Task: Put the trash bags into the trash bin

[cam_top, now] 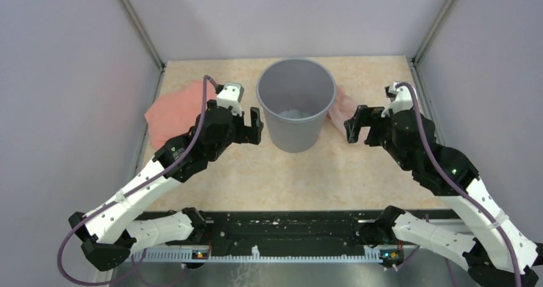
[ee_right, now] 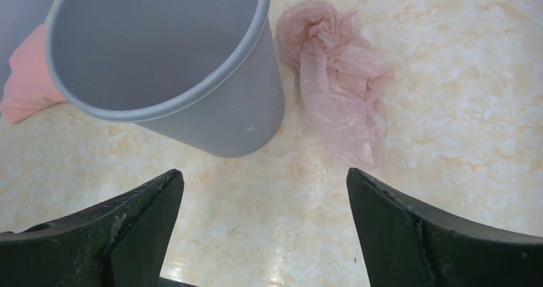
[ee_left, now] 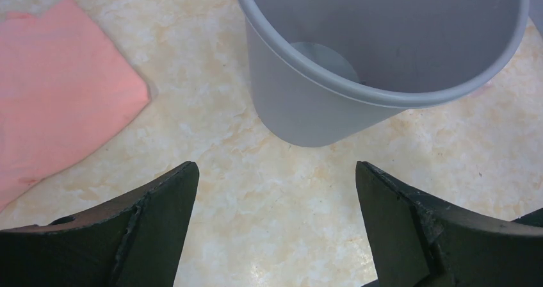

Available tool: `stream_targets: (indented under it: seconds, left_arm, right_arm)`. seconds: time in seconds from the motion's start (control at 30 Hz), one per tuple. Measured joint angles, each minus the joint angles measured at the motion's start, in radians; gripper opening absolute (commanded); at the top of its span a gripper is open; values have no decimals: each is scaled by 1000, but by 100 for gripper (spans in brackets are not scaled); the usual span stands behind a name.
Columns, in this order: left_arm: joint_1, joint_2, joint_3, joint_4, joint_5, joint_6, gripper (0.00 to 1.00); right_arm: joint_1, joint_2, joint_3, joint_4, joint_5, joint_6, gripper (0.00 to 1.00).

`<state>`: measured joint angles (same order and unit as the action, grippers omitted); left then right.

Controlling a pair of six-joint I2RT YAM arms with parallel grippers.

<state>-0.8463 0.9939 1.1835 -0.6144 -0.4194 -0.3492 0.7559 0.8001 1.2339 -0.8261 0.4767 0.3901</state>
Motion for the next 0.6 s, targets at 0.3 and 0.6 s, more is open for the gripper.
stream_targets:
  seconds: [0.3, 0.6]
  left_arm:
    - [0, -48, -39, 17, 39, 8, 98]
    - [0, -80, -90, 24, 99, -4, 98]
  right_arm:
    - [0, 14, -51, -24, -24, 32, 99]
    - [-1, 52, -157, -24, -34, 78, 99]
